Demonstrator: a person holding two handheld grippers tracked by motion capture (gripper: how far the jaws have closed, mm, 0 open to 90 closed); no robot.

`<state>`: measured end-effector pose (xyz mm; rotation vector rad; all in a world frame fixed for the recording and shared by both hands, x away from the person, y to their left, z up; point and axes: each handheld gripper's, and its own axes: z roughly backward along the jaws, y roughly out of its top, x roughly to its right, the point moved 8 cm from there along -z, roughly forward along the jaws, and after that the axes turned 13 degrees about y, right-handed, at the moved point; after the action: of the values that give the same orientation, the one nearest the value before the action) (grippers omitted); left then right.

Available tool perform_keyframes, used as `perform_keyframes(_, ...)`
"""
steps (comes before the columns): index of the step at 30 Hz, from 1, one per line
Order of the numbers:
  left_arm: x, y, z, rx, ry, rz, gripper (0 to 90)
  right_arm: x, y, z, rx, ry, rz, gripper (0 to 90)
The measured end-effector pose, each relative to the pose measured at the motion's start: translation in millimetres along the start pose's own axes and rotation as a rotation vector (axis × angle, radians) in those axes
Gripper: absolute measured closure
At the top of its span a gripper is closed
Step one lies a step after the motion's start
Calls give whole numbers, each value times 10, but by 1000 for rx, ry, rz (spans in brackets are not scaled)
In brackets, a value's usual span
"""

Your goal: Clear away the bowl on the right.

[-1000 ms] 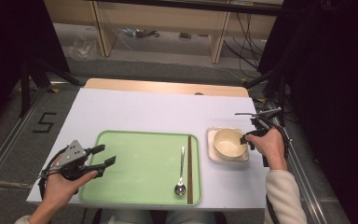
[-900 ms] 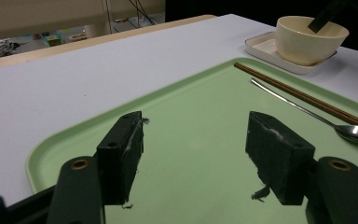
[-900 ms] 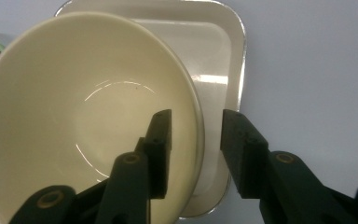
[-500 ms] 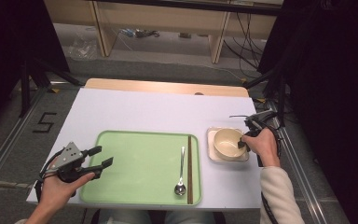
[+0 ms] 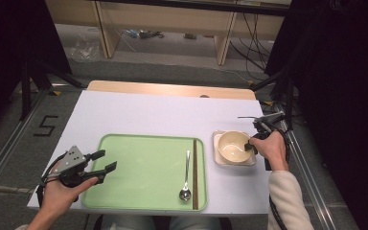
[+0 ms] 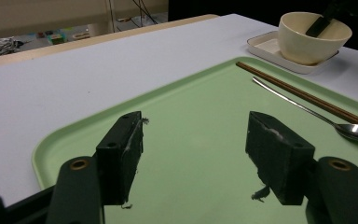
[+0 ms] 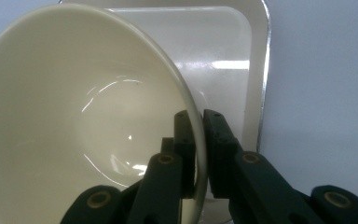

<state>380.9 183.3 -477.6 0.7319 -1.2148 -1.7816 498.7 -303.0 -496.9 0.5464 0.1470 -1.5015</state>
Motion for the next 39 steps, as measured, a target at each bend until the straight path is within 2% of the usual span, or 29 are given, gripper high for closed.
perform_keyframes(2, 8, 1, -2, 0, -1, 1, 366, -8, -5, -1, -3, 4, -13, 852)
perform_keyframes(4, 20, 0, -1, -7, 4, 13, 366, -1, 2, -14, 7, 16, -5, 853)
perform_keyframes(6, 21, 7, -5, -3, 0, 1, 367, -14, 7, 2, 9, 34, -10, 853)
perform_keyframes(7, 25, 7, -7, -5, -2, 1, 369, -53, -9, 27, -1, 40, -66, 853)
perform_keyframes(8, 39, 7, -11, -8, -5, 15, 374, 11, 38, 29, 26, 47, 49, 853)
perform_keyframes(9, 38, 10, -14, -10, -3, 6, 373, -58, 22, 60, 31, 54, -17, 853)
perform_keyframes(10, 54, 12, -21, -14, -8, 12, 373, -86, 27, 91, 34, 65, -11, 853)
perform_keyframes(11, 67, 15, -28, -15, -14, 18, 373, -129, 21, 132, 27, 64, -27, 853)
perform_keyframes(12, 79, 25, -31, -15, -20, 12, 371, -174, 32, 148, 43, 74, -24, 853)
perform_keyframes(14, 110, 54, -44, -15, -25, 27, 368, -271, 37, 186, 52, 89, -12, 853)
perform_keyframes(15, 124, 74, -49, -12, -29, 23, 366, -305, 41, 209, 51, 98, 22, 853)
perform_keyframes(16, 147, 90, -56, -13, -32, 41, 365, -371, 36, 219, 53, 115, 17, 853)
perform_keyframes(17, 158, 109, -60, -11, -35, 29, 364, -430, 44, 223, 65, 128, 23, 853)
perform_keyframes(20, 220, 150, -86, -18, -59, 52, 361, -586, 32, 263, 61, 139, 56, 853)
perform_keyframes(21, 230, 157, -98, -32, -59, 47, 361, -633, 31, 273, 65, 136, 65, 853)
perform_keyframes(22, 254, 166, -113, -48, -58, 69, 359, -691, 24, 276, 67, 144, 72, 853)
perform_keyframes(23, 278, 191, -131, -47, -69, 78, 355, -730, 28, 277, 74, 145, 100, 853)
perform_keyframes(24, 298, 220, -152, -50, -80, 72, 355, -793, 13, 281, 68, 153, 87, 853)
perform_keyframes(25, 324, 243, -178, -65, -76, 84, 355, -825, 10, 282, 67, 155, 119, 853)
perform_keyframes(28, 395, 343, -269, -77, -73, 69, 357, -988, -34, 242, 55, 175, 135, 853)
perform_keyframes(29, 425, 377, -296, -81, -75, 59, 357, -1024, -35, 218, 58, 175, 164, 853)
perform_keyframes(31, 500, 448, -356, -78, -87, 61, 357, -1144, -72, 179, 46, 186, 156, 853)
perform_keyframes(32, 540, 480, -385, -76, -100, 58, 357, -1165, -72, 155, 50, 180, 192, 853)
perform_keyframes(33, 578, 510, -409, -78, -108, 49, 357, -1227, -98, 139, 37, 185, 172, 853)
perform_keyframes(34, 618, 540, -434, -76, -117, 52, 356, -1260, -96, 113, 44, 195, 198, 853)
perform_keyframes(36, 695, 588, -474, -84, -136, 44, 355, -1331, -115, 70, 45, 191, 207, 853)
perform_keyframes(37, 728, 610, -492, -88, -144, 43, 354, -1344, -117, 44, 47, 188, 248, 853)
perform_keyframes(38, 757, 634, -509, -89, -153, 39, 360, -1378, -129, 28, 46, 184, 252, 853)
perform_keyframes(39, 806, 652, -531, -101, -159, 58, 364, -1400, -139, 9, 45, 181, 265, 853)
